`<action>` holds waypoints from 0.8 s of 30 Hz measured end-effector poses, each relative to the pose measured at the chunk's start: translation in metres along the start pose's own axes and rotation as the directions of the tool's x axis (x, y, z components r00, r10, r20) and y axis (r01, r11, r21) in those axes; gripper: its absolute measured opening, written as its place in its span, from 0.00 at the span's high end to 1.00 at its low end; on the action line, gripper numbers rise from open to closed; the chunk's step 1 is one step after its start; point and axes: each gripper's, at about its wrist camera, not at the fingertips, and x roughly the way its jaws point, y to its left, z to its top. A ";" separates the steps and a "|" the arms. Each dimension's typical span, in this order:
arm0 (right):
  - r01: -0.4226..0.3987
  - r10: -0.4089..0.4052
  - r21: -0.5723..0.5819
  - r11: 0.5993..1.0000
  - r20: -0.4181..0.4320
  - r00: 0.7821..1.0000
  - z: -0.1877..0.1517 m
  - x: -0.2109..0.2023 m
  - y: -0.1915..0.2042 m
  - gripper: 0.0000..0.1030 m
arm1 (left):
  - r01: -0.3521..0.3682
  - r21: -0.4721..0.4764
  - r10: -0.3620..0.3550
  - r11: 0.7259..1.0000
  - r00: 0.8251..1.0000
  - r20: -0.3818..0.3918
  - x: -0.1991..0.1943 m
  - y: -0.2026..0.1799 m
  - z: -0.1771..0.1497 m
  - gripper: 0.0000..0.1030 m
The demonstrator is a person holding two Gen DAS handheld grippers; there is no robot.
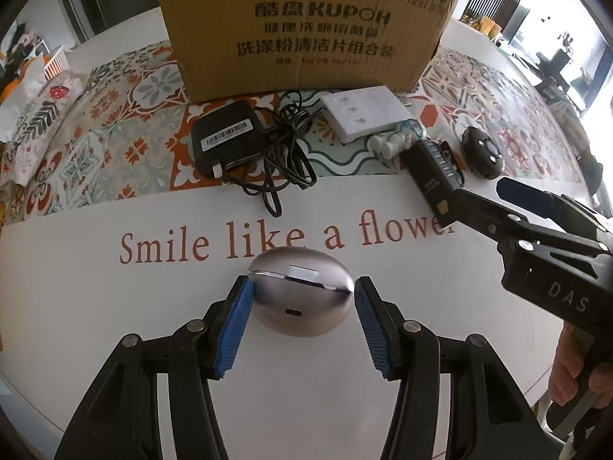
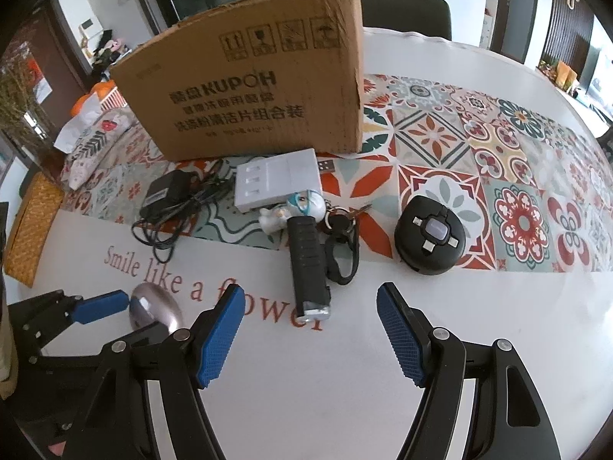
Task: Organize rigid objects
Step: 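Grasp the silver egg device with the left gripper while the right grasps the black flashlight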
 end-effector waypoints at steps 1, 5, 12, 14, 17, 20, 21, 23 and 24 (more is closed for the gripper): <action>-0.001 0.001 0.004 1.000 -0.003 1.000 0.000 0.003 -0.001 0.30 | 0.002 0.000 -0.002 1.000 1.000 -0.003 0.002 0.000 0.000 0.47; -0.007 0.007 0.019 1.000 -0.012 1.000 0.000 0.014 -0.006 0.30 | -0.004 0.004 0.004 1.000 1.000 0.004 0.003 0.000 0.001 0.46; -0.011 0.012 0.030 0.999 -0.030 0.999 0.002 0.026 -0.008 0.30 | -0.018 0.016 0.018 1.000 0.999 0.027 0.000 0.001 0.000 0.42; -0.007 0.008 0.024 1.000 -0.026 1.000 0.003 0.027 -0.006 0.30 | -0.028 0.008 0.027 1.000 0.999 0.032 -0.001 0.003 0.000 0.39; 0.000 0.001 0.016 1.000 -0.024 1.000 0.003 0.029 -0.003 0.30 | -0.027 0.016 0.026 1.000 0.999 0.035 0.000 0.004 -0.001 0.34; 0.000 0.000 0.018 1.000 -0.017 1.000 0.003 0.030 -0.004 0.30 | -0.007 0.002 0.007 1.000 1.000 0.022 0.004 0.004 -0.001 0.33; -0.001 0.001 0.023 1.000 -0.017 1.000 0.004 0.032 -0.005 0.30 | -0.004 0.000 0.004 1.000 1.000 0.020 0.005 0.004 -0.001 0.32; -0.002 0.003 0.035 0.999 -0.019 1.000 0.005 0.035 -0.007 0.30 | 0.001 0.001 -0.001 1.000 1.000 0.017 0.008 0.003 -0.001 0.31; -0.003 0.003 0.036 0.999 -0.020 1.000 0.006 0.036 -0.008 0.30 | 0.005 -0.001 -0.005 1.000 1.000 0.016 0.009 0.004 -0.001 0.31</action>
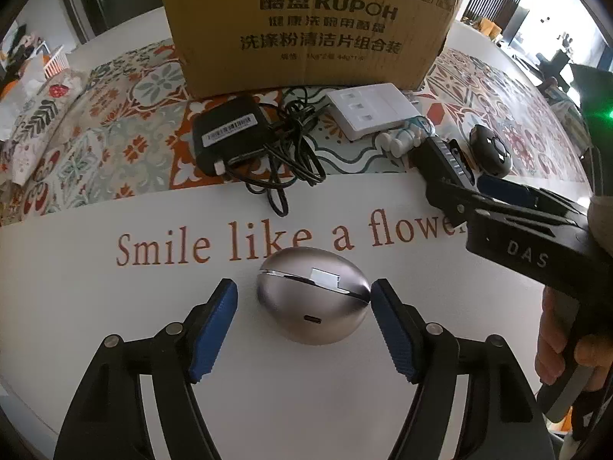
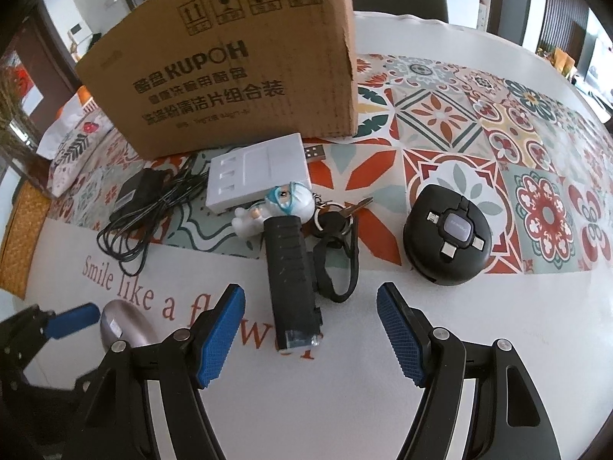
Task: Organize rigid objects
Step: 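Grasp the silver egg device with the left gripper while the right grasps the black flashlight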
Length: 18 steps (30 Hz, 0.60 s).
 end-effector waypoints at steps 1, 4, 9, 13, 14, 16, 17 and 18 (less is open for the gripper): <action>0.002 -0.002 -0.003 1.000 0.000 1.000 0.001 0.002 0.000 0.30 | 0.004 -0.005 -0.004 1.000 1.000 -0.002 0.001 0.000 0.000 0.31; 0.009 -0.009 -0.004 1.000 -0.001 1.000 0.005 0.006 -0.001 0.30 | 0.010 -0.019 -0.010 1.000 1.000 -0.007 0.004 0.001 0.002 0.31; 0.019 -0.019 -0.005 1.000 0.008 1.000 0.012 0.010 -0.002 0.30 | 0.024 -0.040 -0.025 0.999 0.999 -0.025 0.013 0.004 0.004 0.32; 0.031 -0.031 -0.013 0.999 0.016 0.999 0.013 0.011 0.000 0.32 | 0.027 -0.040 -0.028 0.999 1.000 -0.008 0.015 0.005 0.003 0.33; 0.037 -0.037 -0.012 0.999 0.020 0.999 0.013 0.011 0.000 0.38 | 0.027 -0.039 -0.027 0.999 1.000 -0.002 0.015 0.005 0.003 0.35; 0.045 -0.045 -0.016 0.999 0.024 0.999 0.015 0.012 0.001 0.46 | 0.018 -0.039 -0.017 0.999 1.000 0.005 0.015 0.005 0.004 0.37; 0.047 -0.046 -0.017 0.999 0.025 0.999 0.015 0.012 0.001 0.48 | 0.019 -0.040 -0.019 0.999 1.000 0.007 0.015 0.005 0.005 0.37; 0.046 -0.046 -0.017 0.999 0.025 0.999 0.016 0.012 0.001 0.52 | 0.022 -0.041 -0.021 0.999 1.000 0.010 0.015 0.006 0.006 0.37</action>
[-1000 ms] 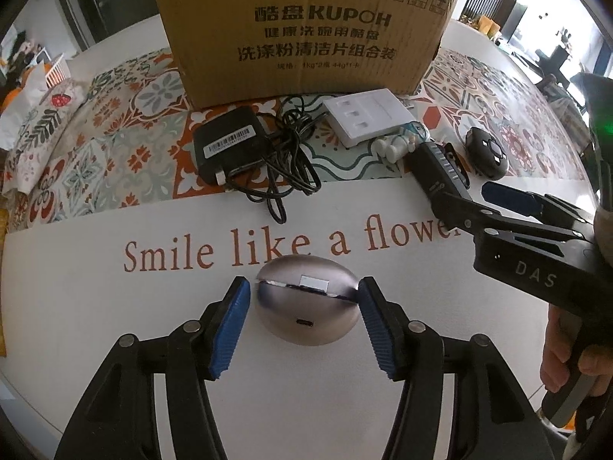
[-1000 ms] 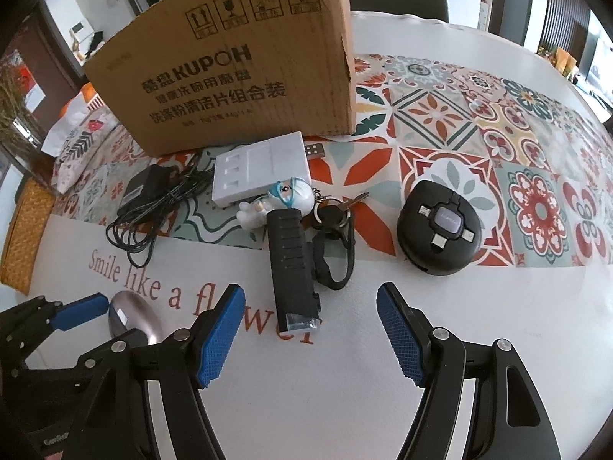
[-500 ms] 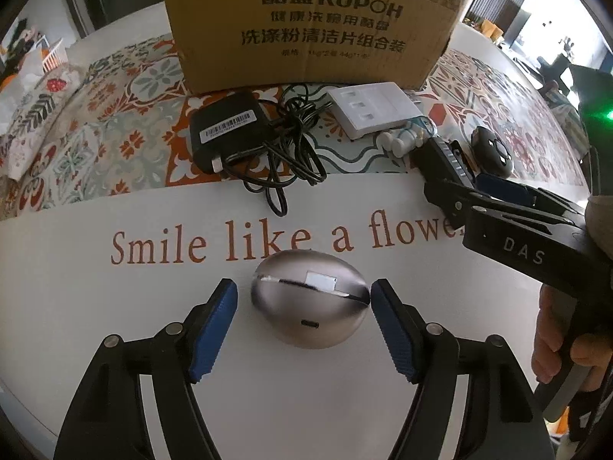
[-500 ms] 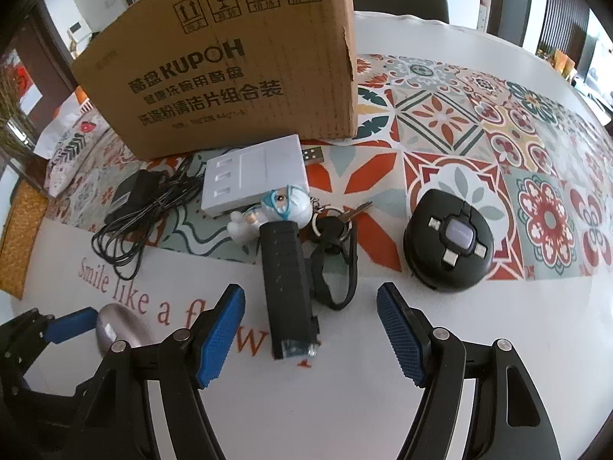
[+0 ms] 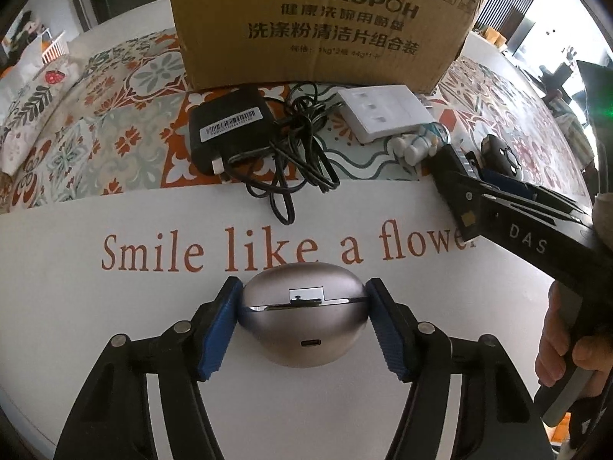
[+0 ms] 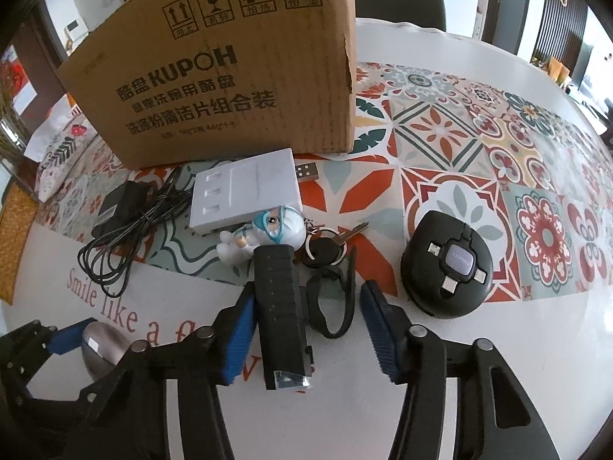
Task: Organize rigid objects
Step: 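Grasp the silver egg device with the left gripper while the right grasps the black flashlight, then carry the silver egg and black flashlight with both grippers over the box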
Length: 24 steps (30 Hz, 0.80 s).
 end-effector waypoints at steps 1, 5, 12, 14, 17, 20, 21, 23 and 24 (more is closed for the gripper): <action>0.000 0.000 -0.001 1.000 -0.001 1.000 0.000 0.000 0.000 0.52 | 0.002 0.000 -0.002 1.000 1.000 0.002 0.000 0.000 0.000 0.37; -0.001 0.001 -0.001 1.000 -0.001 1.000 -0.002 -0.003 0.002 0.57 | 0.006 -0.010 -0.006 1.000 1.000 0.008 -0.002 0.004 0.001 0.37; -0.006 0.006 0.004 1.000 0.016 1.000 -0.010 -0.021 0.008 0.58 | -0.002 -0.007 0.003 1.000 0.998 0.062 -0.021 0.009 0.003 0.37; -0.011 0.010 0.009 1.000 0.022 1.000 -0.012 -0.027 0.011 0.58 | -0.003 -0.005 0.003 1.000 0.997 0.078 -0.026 0.010 0.004 0.37; -0.010 0.010 0.008 1.000 0.036 0.999 -0.013 -0.037 0.015 0.59 | -0.007 0.003 0.007 1.000 0.994 0.107 -0.035 0.009 0.006 0.37; -0.011 0.011 0.010 1.000 0.048 0.999 -0.013 -0.045 0.016 0.61 | 0.003 0.002 -0.003 1.000 0.992 0.129 -0.045 0.010 0.009 0.37; -0.014 0.013 0.011 1.000 0.053 0.999 -0.013 -0.049 0.016 0.61 | 0.006 0.003 -0.007 1.000 0.990 0.138 -0.048 0.010 0.011 0.37; -0.017 0.016 0.012 1.000 0.060 0.998 -0.012 -0.056 0.018 0.61 | 0.010 0.004 -0.011 1.000 0.988 0.154 -0.054 0.009 0.014 0.37; -0.018 0.017 0.013 1.000 0.065 0.998 -0.011 -0.059 0.018 0.61 | 0.013 0.005 -0.014 1.000 0.986 0.163 -0.057 0.009 0.016 0.37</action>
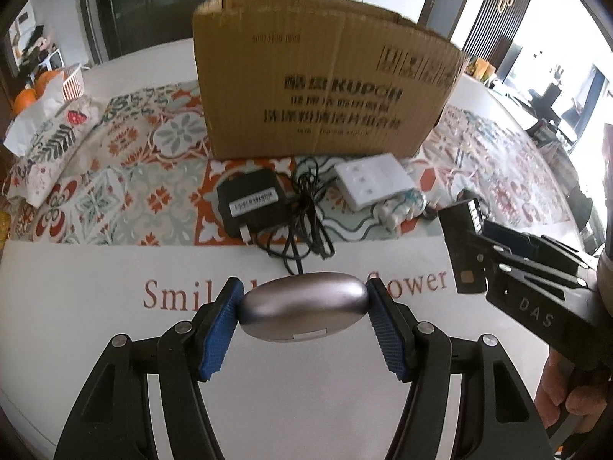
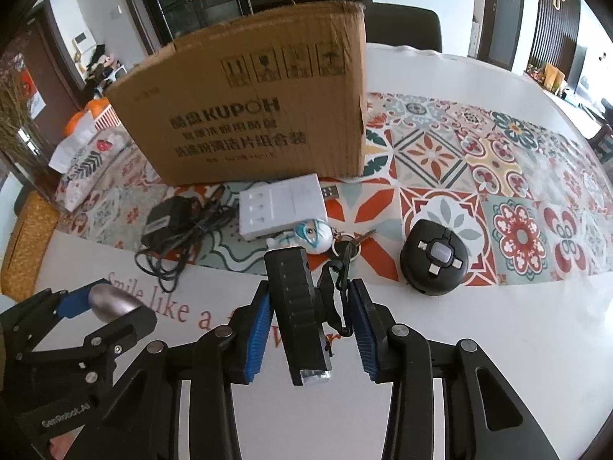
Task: Organize rigid objects
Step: 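Carry the silver egg and black flashlight with both grippers over the box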
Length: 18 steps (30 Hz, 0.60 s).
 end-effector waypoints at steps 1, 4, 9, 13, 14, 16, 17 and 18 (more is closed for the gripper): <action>0.000 0.000 -0.001 1.000 0.005 1.000 0.002 -0.003 0.000 0.61 | 0.002 0.000 -0.002 1.000 1.000 0.006 -0.002 0.000 0.002 0.37; 0.002 -0.002 -0.004 1.000 0.024 1.000 0.006 -0.012 0.004 0.61 | 0.005 0.005 -0.005 1.000 0.999 0.034 -0.010 0.001 0.008 0.37; 0.004 -0.004 -0.006 1.000 0.051 0.999 0.016 -0.024 0.008 0.61 | 0.013 0.014 -0.014 1.000 0.997 0.080 -0.024 0.003 0.021 0.37; 0.006 -0.005 -0.011 1.000 0.081 0.997 0.025 -0.035 0.013 0.61 | 0.016 0.022 -0.018 1.000 0.993 0.113 -0.033 0.003 0.030 0.37; 0.006 -0.004 -0.012 1.000 0.088 0.996 0.027 -0.038 0.014 0.61 | 0.017 0.023 -0.020 1.000 0.993 0.118 -0.035 0.003 0.032 0.37; 0.004 -0.003 -0.011 1.000 0.102 0.995 0.032 -0.043 0.016 0.61 | 0.017 0.027 -0.021 0.999 0.990 0.136 -0.040 0.004 0.038 0.37; 0.004 -0.002 -0.012 1.000 0.111 0.994 0.034 -0.046 0.017 0.61 | 0.018 0.030 -0.022 0.999 0.989 0.144 -0.043 0.003 0.040 0.37; 0.004 -0.002 -0.012 1.000 0.119 0.993 0.037 -0.049 0.018 0.61 | 0.019 0.032 -0.023 0.999 0.988 0.150 -0.044 0.004 0.043 0.37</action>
